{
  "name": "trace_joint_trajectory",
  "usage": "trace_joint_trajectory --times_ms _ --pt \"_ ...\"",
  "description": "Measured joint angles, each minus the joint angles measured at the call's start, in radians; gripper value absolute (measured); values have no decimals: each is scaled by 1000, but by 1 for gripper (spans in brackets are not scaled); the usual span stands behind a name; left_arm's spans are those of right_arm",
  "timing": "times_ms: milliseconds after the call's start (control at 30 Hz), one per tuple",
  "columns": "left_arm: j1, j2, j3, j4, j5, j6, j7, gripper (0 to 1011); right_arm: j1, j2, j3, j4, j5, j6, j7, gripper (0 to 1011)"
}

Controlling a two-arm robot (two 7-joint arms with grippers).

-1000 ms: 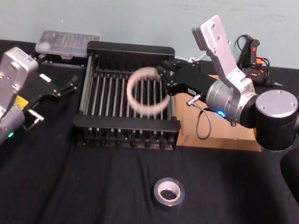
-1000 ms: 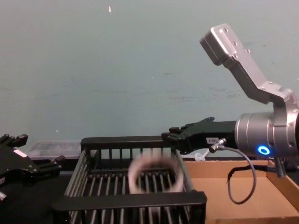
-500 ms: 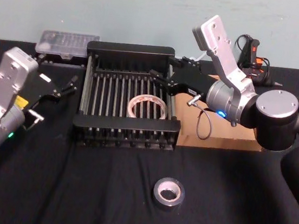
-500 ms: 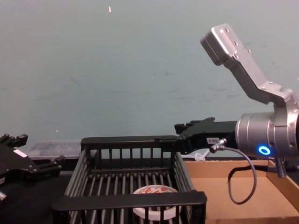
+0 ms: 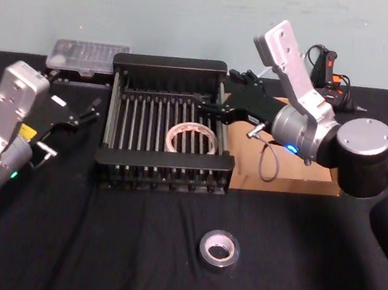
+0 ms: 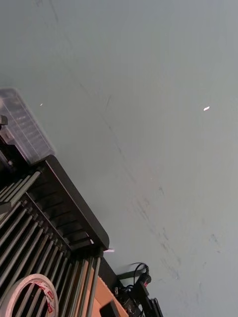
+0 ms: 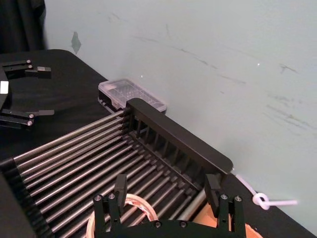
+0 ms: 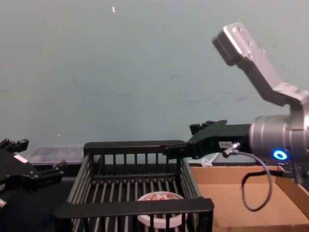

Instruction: Pick up the white tape and place it into the black box , Pick up the silver tape and place it into the brown box.

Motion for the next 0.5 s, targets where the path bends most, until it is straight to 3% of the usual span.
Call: trace_joint_trajectory --times_ms 200,500 --pt "0 0 0 0 0 0 0 1001 -45 42 23 -89 7 29 3 1000" --pt "0 0 0 0 0 0 0 1001 -152 167 76 -296 58 94 42 1002"
